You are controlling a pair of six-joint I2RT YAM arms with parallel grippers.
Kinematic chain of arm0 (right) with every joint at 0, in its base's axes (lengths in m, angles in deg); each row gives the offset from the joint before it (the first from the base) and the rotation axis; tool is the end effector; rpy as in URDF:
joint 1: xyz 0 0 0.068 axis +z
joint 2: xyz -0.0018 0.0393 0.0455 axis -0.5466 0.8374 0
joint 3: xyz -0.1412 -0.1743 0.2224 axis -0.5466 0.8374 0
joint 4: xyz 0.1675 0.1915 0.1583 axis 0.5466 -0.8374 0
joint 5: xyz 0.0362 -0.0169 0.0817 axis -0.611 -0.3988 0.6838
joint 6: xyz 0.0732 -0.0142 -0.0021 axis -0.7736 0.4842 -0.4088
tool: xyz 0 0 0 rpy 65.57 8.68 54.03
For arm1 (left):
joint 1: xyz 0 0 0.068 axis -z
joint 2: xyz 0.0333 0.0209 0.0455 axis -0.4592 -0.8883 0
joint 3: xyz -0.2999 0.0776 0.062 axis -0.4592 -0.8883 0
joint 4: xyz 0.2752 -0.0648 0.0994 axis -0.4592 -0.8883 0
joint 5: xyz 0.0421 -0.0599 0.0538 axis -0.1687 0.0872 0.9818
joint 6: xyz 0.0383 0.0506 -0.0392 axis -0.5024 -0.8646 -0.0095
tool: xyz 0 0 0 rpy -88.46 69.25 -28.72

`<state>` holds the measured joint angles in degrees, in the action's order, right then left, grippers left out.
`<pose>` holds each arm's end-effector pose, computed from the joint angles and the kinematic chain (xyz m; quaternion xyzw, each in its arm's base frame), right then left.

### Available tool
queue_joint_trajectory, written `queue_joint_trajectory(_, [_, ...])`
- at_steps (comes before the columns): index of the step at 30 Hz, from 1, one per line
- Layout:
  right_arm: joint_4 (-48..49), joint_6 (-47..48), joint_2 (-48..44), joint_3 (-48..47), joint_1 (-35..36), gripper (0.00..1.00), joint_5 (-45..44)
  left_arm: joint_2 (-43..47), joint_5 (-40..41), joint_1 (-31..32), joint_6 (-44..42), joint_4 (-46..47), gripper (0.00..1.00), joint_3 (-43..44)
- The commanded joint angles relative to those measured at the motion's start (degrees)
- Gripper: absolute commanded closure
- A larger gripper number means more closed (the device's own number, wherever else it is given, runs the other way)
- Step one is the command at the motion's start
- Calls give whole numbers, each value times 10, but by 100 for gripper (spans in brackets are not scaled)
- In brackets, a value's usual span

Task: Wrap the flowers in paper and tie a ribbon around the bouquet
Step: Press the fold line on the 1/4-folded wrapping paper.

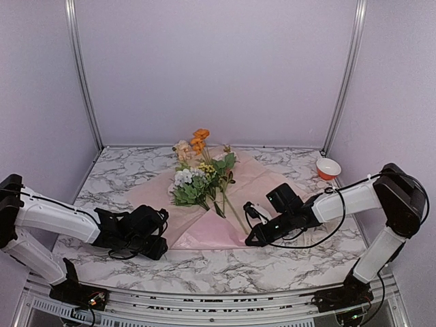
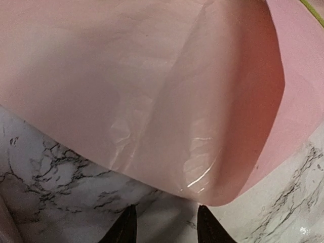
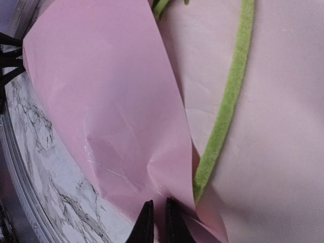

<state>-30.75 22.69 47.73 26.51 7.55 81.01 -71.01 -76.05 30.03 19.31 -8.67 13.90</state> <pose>0.2321 0.2345 0.1173 -0.2563 0.9049 0.3114 0.1359 0.1669 -0.2383 0.1323 0.2033 0.9273 -0.1390 0.2821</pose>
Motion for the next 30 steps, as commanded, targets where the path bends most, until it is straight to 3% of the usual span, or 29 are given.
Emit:
queue_joint_trajectory(1, [-62, 0, 9, 1, 9, 90, -28, 38, 63, 27, -22, -122, 59, 40])
queue_joint_trajectory(4, [-82, 3, 10, -18, 18, 89, -62, 18, 109, 70, -109, -128, 58, 136])
queue_joint_trajectory(12, [-80, -25, -6, -21, 31, 87, -96, -207, 38, 71, -269, -115, 56, 309])
queue_joint_trajectory(20, [-120, -24, -33, -51, 42, 81, -178, -292, 37, 58, -308, -138, 56, 361])
queue_joint_trajectory(25, [-178, 15, -73, -105, 42, 66, -311, -301, 31, 57, -316, -141, 56, 368])
queue_joint_trajectory(28, [-205, 71, -95, -159, 42, 54, -436, -300, 30, 57, -315, -142, 56, 366])
queue_joint_trajectory(30, [-172, 115, -112, -183, 42, 46, -542, -301, 28, 57, -315, -142, 56, 369])
